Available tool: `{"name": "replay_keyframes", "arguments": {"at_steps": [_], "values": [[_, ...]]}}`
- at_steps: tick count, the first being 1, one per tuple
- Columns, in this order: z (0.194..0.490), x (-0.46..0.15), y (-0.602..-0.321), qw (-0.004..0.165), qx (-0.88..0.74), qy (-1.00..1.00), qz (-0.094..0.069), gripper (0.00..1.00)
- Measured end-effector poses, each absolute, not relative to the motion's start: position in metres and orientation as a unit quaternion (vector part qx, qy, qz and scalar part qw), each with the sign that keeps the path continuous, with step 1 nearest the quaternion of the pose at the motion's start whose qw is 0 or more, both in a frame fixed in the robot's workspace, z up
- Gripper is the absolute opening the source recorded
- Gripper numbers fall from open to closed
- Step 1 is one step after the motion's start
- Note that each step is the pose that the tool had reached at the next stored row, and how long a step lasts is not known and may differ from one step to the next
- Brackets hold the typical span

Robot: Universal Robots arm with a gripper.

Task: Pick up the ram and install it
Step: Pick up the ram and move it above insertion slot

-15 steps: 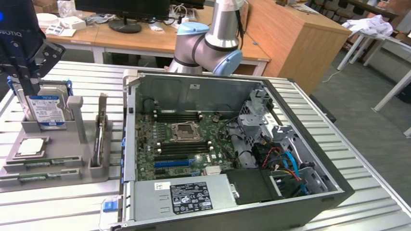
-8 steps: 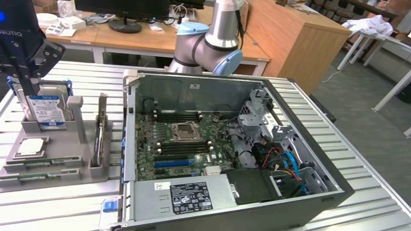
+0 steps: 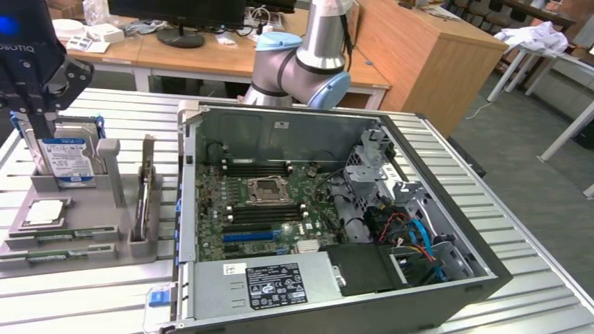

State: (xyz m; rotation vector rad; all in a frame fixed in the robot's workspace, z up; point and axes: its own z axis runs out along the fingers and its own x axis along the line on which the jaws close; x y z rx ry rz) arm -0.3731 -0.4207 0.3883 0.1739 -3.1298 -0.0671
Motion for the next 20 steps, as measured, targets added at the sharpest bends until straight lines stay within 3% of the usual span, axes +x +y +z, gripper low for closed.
{"name": "replay_keyframes", "arguments": {"at_steps": [20], "values": [[0.3874, -0.3731, -0.4207, 0.007, 0.236, -0.972, -0.020, 0.11]]}}
